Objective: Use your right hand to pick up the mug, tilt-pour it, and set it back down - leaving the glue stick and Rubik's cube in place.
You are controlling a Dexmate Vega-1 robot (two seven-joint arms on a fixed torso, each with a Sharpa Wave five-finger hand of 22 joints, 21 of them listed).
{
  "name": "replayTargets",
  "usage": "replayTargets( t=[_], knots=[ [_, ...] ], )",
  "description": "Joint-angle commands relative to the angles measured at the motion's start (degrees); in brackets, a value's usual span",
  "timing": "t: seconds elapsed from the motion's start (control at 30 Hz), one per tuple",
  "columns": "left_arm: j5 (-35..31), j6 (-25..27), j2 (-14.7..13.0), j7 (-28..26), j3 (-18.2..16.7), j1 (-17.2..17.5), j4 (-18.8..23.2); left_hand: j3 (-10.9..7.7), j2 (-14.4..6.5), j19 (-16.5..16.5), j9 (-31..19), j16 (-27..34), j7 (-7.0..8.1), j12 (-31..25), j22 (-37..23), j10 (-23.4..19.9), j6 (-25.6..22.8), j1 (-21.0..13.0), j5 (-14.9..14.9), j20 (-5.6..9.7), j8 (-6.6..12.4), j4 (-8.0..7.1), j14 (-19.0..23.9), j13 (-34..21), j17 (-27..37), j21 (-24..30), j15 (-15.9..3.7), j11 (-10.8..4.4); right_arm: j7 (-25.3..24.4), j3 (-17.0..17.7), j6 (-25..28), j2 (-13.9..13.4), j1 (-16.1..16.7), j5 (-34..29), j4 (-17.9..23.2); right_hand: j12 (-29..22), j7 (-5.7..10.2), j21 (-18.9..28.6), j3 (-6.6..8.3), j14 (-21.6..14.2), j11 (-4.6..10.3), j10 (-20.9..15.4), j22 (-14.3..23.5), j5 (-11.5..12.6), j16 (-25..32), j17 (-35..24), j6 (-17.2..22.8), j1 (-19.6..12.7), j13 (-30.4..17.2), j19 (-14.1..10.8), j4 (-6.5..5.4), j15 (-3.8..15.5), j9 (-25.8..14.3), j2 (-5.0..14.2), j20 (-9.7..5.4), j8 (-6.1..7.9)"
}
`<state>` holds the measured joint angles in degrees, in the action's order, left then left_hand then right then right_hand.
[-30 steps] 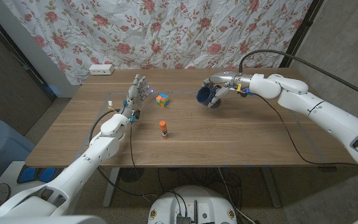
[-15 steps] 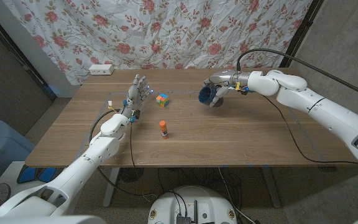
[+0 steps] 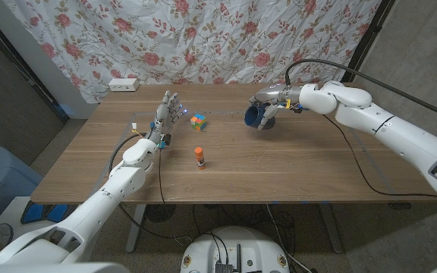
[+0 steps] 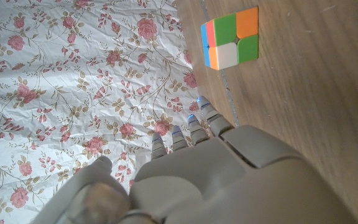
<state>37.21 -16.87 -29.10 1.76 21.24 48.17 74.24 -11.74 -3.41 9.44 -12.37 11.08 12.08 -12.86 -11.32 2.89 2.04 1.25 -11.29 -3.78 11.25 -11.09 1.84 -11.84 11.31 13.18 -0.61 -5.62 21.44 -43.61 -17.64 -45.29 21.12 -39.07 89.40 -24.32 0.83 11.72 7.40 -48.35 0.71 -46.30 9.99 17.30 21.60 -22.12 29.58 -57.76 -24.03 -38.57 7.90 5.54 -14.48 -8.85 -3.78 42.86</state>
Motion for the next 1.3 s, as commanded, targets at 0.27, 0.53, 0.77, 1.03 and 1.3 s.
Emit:
replayTargets(
  t=[0.27, 0.53, 0.77, 1.03, 1.3],
  knots=[
    [0.01, 0.00, -0.03, 0.15, 0.02, -0.01, -0.04, -0.34, -6.79, 0.51, -0.15, 0.31, 0.39, -0.22, -0.21, 0.20, 0.09, 0.17, -0.26, 0.00, 0.37, -0.07, 0.30, -0.28, 0.29, 0.36, -0.04, -0.32, 4.66, -1.61, 3.18, -0.79, -1.17, -5.51, 3.02, -0.14, 10.89, 0.07, 1.08, -0.62, 11.15, -13.08, 0.15, -0.43, -0.40, -0.37, 11.62, -3.73, -3.01, -0.20, -0.03, 7.86, 0.18, 13.11, -5.84, 10.71],
    [0.01, 0.00, -0.03, 0.17, 0.03, -0.02, -0.06, -0.34, -6.79, 0.52, -0.16, 0.29, 0.37, -0.22, -0.21, 0.19, 0.11, 0.17, -0.26, 0.02, 0.36, -0.07, 0.26, -0.28, 0.29, 0.37, -0.02, -0.38, 5.22, -2.09, 2.49, -0.99, -1.68, -7.55, 3.44, -0.07, 10.95, 0.04, 1.21, -0.64, 11.15, -13.30, 0.15, -0.68, -0.52, -0.63, 11.88, -4.07, -3.24, -0.14, 0.16, 7.94, 0.01, 13.53, -5.93, 11.07],
    [0.01, -0.01, -0.03, 0.17, 0.03, -0.01, -0.05, -0.34, -6.79, 0.51, -0.16, 0.29, 0.36, -0.22, -0.21, 0.19, 0.14, 0.17, -0.26, 0.02, 0.35, -0.07, 0.26, -0.28, 0.30, 0.37, -0.04, -0.35, 6.39, -2.76, 2.90, -0.62, -2.24, -10.03, 3.88, -0.12, 11.00, 0.07, 1.21, -0.83, 11.16, -13.66, 0.16, -1.00, -0.50, -0.97, 11.96, -4.17, -3.57, -0.15, 0.22, 7.96, 0.12, 13.89, -5.85, 11.20],
    [-0.05, -0.03, 0.03, -0.05, 0.01, 0.01, -0.04, -0.35, -6.79, 0.52, -0.16, 0.29, 0.43, -0.22, -0.21, 0.21, 0.11, 0.17, -0.26, 0.03, 0.36, -0.07, 0.26, -0.27, 0.30, 0.37, -0.01, -0.37, 8.27, -3.42, 4.65, 0.03, -2.36, -12.82, 5.16, -0.06, 10.91, 0.11, 1.22, -1.23, 11.16, -13.78, 0.16, -1.27, -0.40, -1.30, 12.01, -4.27, -3.82, -0.26, 0.26, 7.91, 0.30, 14.21, -5.59, 11.30],
    [-0.05, -0.04, 0.04, -0.04, 0.01, 0.00, -0.07, -0.35, -6.79, 0.50, -0.16, 0.28, 0.39, -0.23, -0.21, 0.18, 0.10, 0.17, -0.26, 0.03, 0.37, -0.07, 0.25, -0.27, 0.30, 0.36, -0.02, -0.43, 9.32, -4.01, 6.40, 0.61, -2.15, -15.57, 6.51, 0.05, 11.00, 0.07, 1.19, -1.33, 11.15, -13.78, 0.16, -1.48, -0.55, -1.43, 11.97, -4.14, -3.98, -0.14, 0.18, 7.85, 0.49, 14.47, -5.37, 11.35]
  ],
)
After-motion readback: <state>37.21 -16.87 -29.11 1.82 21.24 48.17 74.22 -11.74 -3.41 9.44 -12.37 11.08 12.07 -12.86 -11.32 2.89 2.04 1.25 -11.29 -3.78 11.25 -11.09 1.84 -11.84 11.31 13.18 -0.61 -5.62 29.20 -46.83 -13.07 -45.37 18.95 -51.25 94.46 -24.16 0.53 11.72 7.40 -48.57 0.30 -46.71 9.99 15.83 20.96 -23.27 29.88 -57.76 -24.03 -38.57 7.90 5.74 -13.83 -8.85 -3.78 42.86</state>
